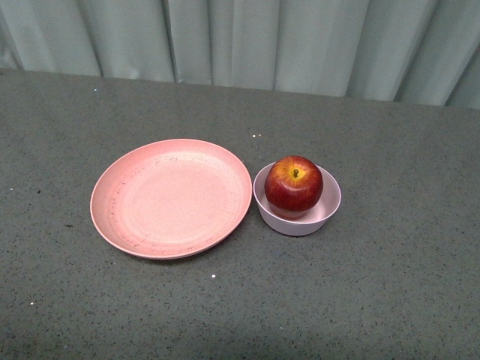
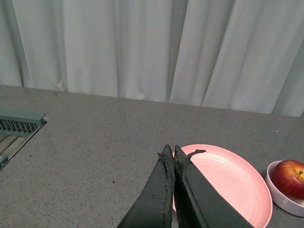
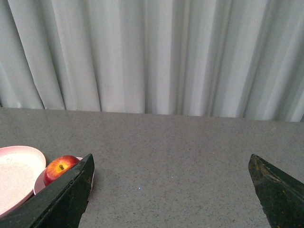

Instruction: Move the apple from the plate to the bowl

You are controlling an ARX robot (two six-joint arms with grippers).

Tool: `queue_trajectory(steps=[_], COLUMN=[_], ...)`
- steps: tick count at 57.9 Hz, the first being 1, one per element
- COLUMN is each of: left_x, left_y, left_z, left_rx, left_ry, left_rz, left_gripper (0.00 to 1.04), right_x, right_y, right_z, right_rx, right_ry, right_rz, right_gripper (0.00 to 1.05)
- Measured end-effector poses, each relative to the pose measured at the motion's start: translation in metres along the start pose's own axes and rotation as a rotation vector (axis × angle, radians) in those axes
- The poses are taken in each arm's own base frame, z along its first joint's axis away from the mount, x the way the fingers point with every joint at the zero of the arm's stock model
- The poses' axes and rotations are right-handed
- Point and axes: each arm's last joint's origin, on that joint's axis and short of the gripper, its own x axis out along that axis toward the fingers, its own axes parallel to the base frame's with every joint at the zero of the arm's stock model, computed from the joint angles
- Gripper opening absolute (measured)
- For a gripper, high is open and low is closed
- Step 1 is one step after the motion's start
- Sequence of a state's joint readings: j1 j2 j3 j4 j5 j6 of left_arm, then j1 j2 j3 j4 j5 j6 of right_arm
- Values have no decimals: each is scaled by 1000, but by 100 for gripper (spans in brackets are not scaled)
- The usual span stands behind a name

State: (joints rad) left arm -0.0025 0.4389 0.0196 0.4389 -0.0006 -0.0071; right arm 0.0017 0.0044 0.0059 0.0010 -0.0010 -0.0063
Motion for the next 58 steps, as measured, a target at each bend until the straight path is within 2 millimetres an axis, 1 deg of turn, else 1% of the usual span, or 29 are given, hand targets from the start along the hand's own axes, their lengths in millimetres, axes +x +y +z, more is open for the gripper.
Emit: queue_trajectory(steps=[22,39,43,46,58], left_x=[-12,-18,-25,-29,-29], left_y=[0,0,0,0,0], left_z=[1,1,-4,-2,-2], left_rx=[0,0,1,1,1], left_ry=[-4,-3,30,6,3], left_rz=[0,0,-1,-1,0], left_gripper=[4,4,4,4,4], right_x=[0,0,0,0,0], right_y=[0,0,0,0,0], right_z=[0,0,0,0,0], right_rx=[0,0,0,0,0], right_ry=[0,0,0,0,0], right_rz=[0,0,0,0,0], right_gripper=[95,95,95,95,95])
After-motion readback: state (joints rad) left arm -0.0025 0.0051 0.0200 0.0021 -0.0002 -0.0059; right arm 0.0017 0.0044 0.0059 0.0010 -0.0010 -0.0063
